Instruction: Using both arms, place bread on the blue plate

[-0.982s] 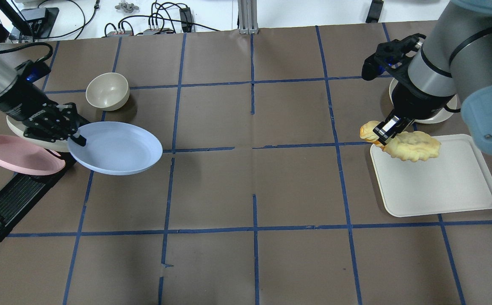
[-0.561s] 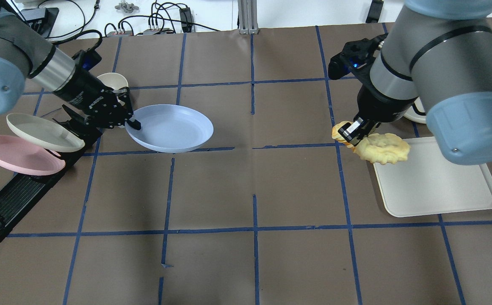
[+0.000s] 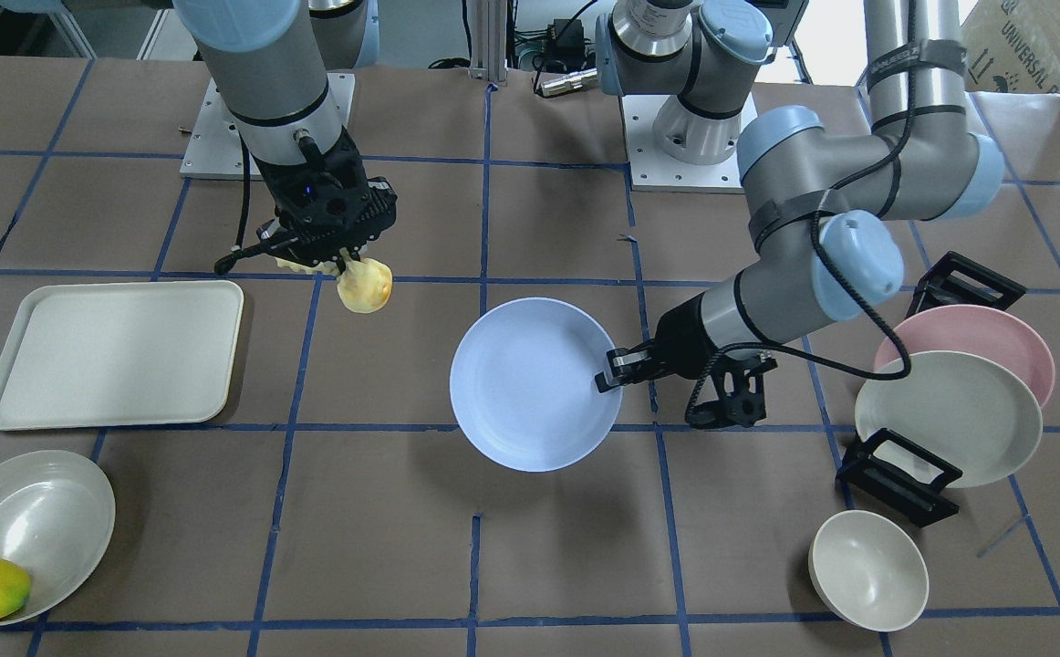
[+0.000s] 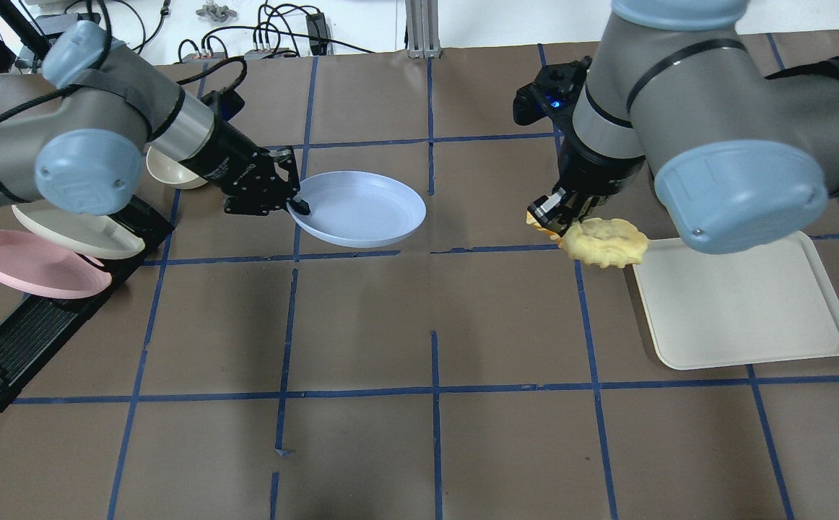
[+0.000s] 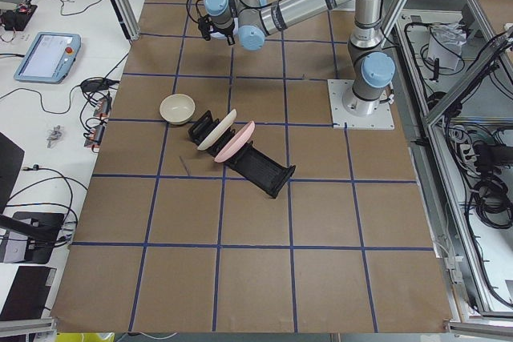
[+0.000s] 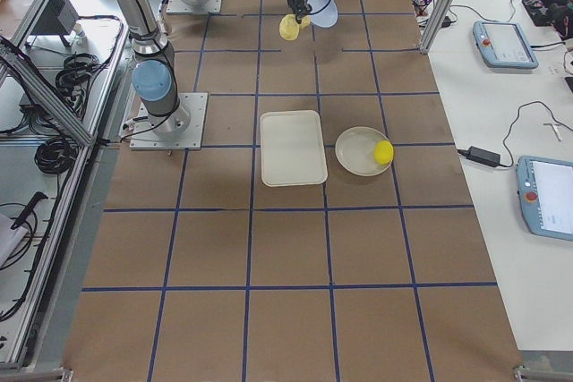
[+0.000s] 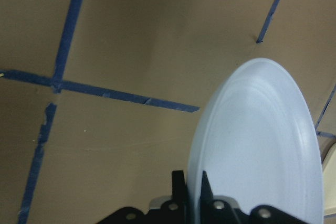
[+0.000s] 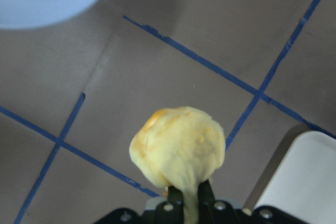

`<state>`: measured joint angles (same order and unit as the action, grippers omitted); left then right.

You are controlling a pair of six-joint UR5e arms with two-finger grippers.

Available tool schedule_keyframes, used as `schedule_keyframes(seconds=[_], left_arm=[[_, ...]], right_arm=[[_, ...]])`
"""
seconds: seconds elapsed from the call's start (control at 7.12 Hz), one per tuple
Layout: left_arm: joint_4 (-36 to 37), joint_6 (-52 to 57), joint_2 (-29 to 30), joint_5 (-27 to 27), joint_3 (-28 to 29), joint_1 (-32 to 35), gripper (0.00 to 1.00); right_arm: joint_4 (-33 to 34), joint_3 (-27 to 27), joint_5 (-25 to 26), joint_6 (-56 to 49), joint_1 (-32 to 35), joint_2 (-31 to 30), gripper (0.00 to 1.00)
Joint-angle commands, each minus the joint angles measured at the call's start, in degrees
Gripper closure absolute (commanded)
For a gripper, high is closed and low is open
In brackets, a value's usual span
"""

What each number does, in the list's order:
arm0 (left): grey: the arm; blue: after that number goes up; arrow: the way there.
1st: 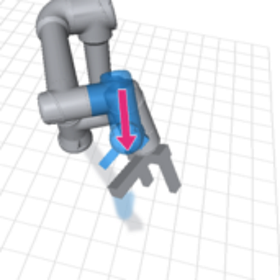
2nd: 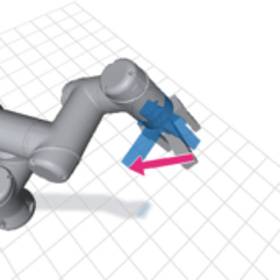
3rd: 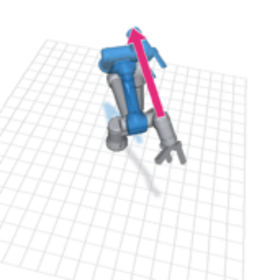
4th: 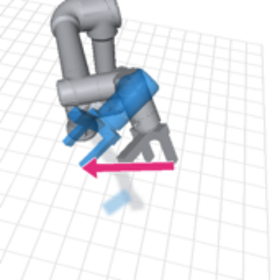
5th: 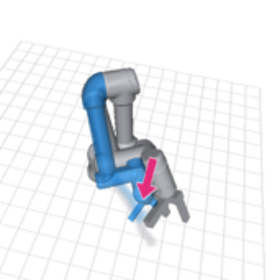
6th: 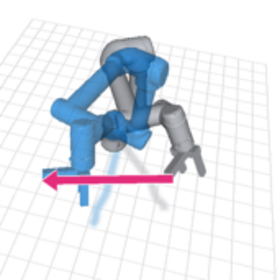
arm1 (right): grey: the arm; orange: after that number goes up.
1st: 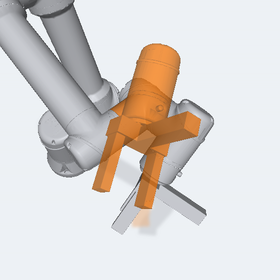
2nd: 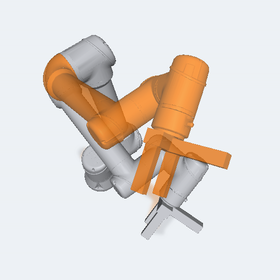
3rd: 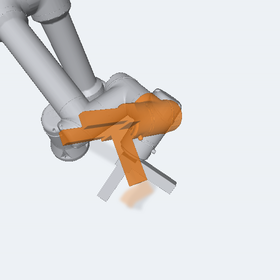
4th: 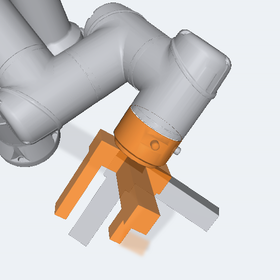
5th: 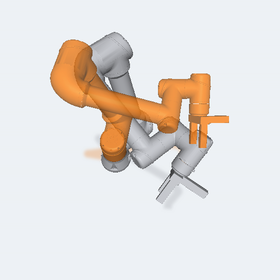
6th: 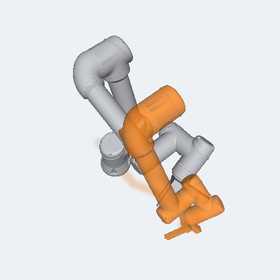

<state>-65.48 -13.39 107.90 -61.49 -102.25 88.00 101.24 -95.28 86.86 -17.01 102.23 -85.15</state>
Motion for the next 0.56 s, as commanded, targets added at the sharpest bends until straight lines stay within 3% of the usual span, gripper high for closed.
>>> schedule_keyframes(seconds=[0.0, 0.14, 0.28, 0.42], left_arm=[[10.2, -2.2, 3.9, -0.3, -3.5, 3.7, 0.86], [15.4, -4.3, 4.2, -0.4, -6.4, 3.8, 0.83], [18.5, -4.5, 4.2, -0.5, -7.5, 3.7, 0.44], [18.6, -4.6, 2.9, -1.9, -6.9, 2.6, 0.14]], right_arm=[[0.6, 6.7, -0.5, 5.0, 4.7, 7.6, 0.84], [1.2, 8.7, -0.6, 5.1, 4.8, 10.2, 0.84], [4.5, 9.5, -0.6, 5.0, 4.9, 13.9, 0.84], [8.8, 9.3, -0.6, 4.9, 4.9, 18.0, 0.84]])
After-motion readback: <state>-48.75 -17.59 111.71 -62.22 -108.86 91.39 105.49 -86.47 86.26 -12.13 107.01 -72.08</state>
